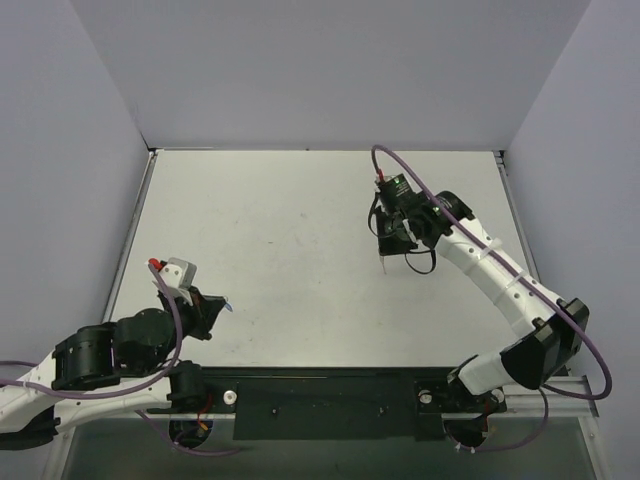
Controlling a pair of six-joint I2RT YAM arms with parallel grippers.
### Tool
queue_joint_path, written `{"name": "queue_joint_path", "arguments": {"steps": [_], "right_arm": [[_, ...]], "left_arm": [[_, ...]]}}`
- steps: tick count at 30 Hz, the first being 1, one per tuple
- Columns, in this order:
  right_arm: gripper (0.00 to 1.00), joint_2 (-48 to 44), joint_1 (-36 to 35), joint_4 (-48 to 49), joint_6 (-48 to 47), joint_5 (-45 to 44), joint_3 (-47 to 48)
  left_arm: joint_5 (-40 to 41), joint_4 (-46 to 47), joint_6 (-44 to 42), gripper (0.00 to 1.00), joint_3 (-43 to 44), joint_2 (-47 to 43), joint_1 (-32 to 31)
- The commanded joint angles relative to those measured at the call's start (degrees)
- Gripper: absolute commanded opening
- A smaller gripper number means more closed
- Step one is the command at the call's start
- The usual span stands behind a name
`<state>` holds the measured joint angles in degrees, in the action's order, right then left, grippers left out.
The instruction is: Remove the keys from the keyring
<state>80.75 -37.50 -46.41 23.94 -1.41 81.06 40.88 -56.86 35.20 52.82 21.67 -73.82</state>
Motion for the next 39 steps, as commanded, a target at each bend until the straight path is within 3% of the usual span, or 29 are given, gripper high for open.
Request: {"name": "queue_joint_path", "arguments": {"steps": [1,9,20,31,34,35,39], "right_arm": [[0.00,4.32,6.45,-5.70,-1.09,-2.37,4.54],[0.00,12.31,13.67,-7.37,-3.37,-6.94,5.60],[0.01,17.77,16.57,-3.16,-5.49,-7.21,4.82],[0.36,14.53,17.72,2.82,-5.14,-3.08,-0.98],[0.52,11.20,17.55,5.09,-3.91,-2.20,-3.44],[0.67,10.49,17.28,6.58,-3.73,-2.02,-5.19],[0.85,2.16,14.92,12.47,-2.50,-1.93,-12.04]], "left_arm": [[5.42,3.50,1.36,0.00,-3.50,-0.66,-0.18],[7.46,5.62,-1.98,0.00,-4.48,2.50,-0.18],[5.52,7.03,-3.47,0.00,-5.53,2.23,-0.18],[5.35,7.11,-3.47,0.00,-5.62,2.76,-0.18],[5.35,7.29,-3.47,0.00,-5.71,2.67,-0.18],[5.26,7.38,-3.56,0.00,-5.71,2.76,-0.18],[4.65,7.47,-3.82,0.00,-5.62,3.73,-0.18]]}}
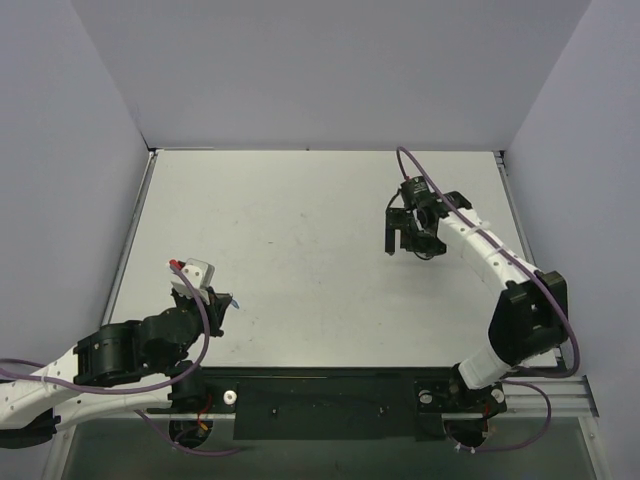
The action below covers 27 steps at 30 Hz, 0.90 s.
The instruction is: Remove the keys from the keyring
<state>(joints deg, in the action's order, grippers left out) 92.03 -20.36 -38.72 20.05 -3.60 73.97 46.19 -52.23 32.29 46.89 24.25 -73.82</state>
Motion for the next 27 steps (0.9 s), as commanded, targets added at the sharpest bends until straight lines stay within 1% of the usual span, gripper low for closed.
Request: {"name": "queue_joint_path", "arguments": {"steps": [1,6,7,9,12,15,17,18,21,23,27], "right_arm": [[0.85,-10.19,-3.36,5.92,1.91,-0.53,-7.68],[0.88,-20.98,-8.99,13.91,4.72,-7.29,-17.00],[0.88,-22.32,-10.65,14.98,4.99,-7.82,-19.81],[0.88,-26.01,-13.29,20.32,5.78,-9.32,-25.07],[0.89,-31.80,-15.93,25.17,7.54,-12.03,-31.42],[0.90,-37.26,-19.97,31.93,8.60,-15.82,-39.23],[0.90,-40.69,-21.03,34.75,9.47,-17.58,-42.84],[0.90,-42.35,-21.30,35.37,10.00,-18.63,-43.91],[0.90,-44.83,-21.56,36.08,10.71,-20.13,-46.28],[0.90,-46.93,-21.92,36.26,11.32,-21.80,-47.25],[0.90,-49.13,-22.44,37.31,12.11,-23.12,-49.45]], "left_arm": [[-0.75,3.01,-1.00,0.00,0.39,1.76,-0.18],[-1.81,3.18,-1.53,0.00,0.74,4.40,-0.18],[-2.07,3.36,-1.53,0.00,0.83,5.01,-0.10],[-2.69,3.62,-1.88,0.00,0.92,5.89,-0.09],[-3.74,4.15,-2.24,0.00,0.92,7.56,-0.09],[-4.88,5.72,-2.50,0.00,1.01,9.23,-0.09],[-5.84,7.91,-2.15,0.00,0.75,10.46,-0.09],[-6.20,8.71,-1.89,0.00,0.48,10.99,-0.09],[-9.27,15.29,-1.45,0.00,-1.10,12.31,-0.01],[-9.63,18.12,-0.83,0.00,-1.19,14.24,-0.01],[-10.07,22.77,-1.70,0.00,0.39,20.83,0.87]]}}
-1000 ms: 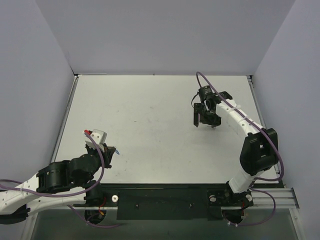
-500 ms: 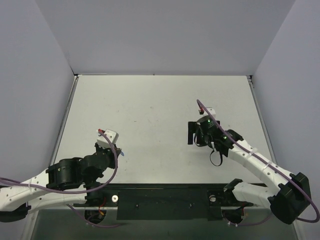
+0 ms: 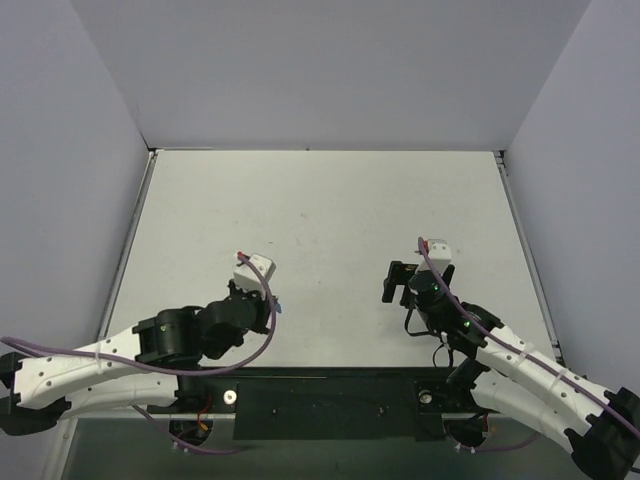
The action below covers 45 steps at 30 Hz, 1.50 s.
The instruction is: Remove the keys from the keyring
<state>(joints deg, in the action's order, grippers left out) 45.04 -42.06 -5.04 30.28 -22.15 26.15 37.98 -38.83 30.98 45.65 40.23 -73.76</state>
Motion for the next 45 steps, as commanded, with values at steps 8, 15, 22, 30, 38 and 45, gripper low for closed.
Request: {"name": "queue_joint_path", "arguments": {"steps": [8,15,22,30,38,45], "right_arm": [[0.89,-3.47,-0.48,3.98,3.90,-6.68,-3.21],[0.90,-6.53,-0.12,0.56,8.47,-14.22,-4.35],[0.90,-9.80,0.40,-6.81,15.15,-23.36,-4.45],[0.91,-1.88,0.58,-14.47,21.83,-29.70,0.83],[0.92,-7.68,1.81,-13.07,23.33,-29.89,-2.86],[0.92,-5.93,4.18,-11.57,21.84,-26.63,-2.60]], "left_arm": [[-15.38,18.34,-2.50,0.00,7.96,21.45,10.81],[-24.07,26.17,-2.07,0.00,12.88,31.66,15.83],[-29.71,32.67,-0.31,0.00,19.82,44.65,17.59],[-34.72,35.49,1.54,0.00,30.27,59.77,17.94],[-34.46,33.64,4.61,0.00,38.90,68.14,18.91],[-36.22,30.22,4.61,0.79,46.71,71.04,20.06]]}}
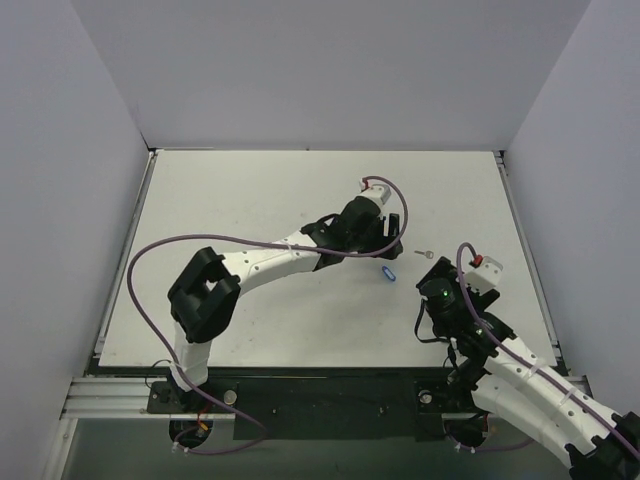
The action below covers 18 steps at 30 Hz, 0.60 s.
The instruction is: Remove the keys from the keyring
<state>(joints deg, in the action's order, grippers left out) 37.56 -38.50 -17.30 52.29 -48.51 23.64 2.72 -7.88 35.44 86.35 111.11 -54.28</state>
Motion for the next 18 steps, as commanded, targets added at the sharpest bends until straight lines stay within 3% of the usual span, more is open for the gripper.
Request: {"name": "queue_joint_path", "arguments": {"steps": [1,8,18], "right_arm": [[0.92,1.90,0.53,0.78,-0.43,-0.09,-0.08],[0.93,2.17,0.71,1.48,-1.05,0.79,0.00],[0.93,2.96,0.44,7.00,-7.02,7.80,-0.52]], "left_arm": [[-0.79,-1.43,-0.54,0.80,6.64,0.16,0.67],[1.32,-6.09,-2.04,0.84,6.30,-5.80,2.16],[4.04,-13.03,-8.54,0.87,-7.85,-25.40,7.51]]}}
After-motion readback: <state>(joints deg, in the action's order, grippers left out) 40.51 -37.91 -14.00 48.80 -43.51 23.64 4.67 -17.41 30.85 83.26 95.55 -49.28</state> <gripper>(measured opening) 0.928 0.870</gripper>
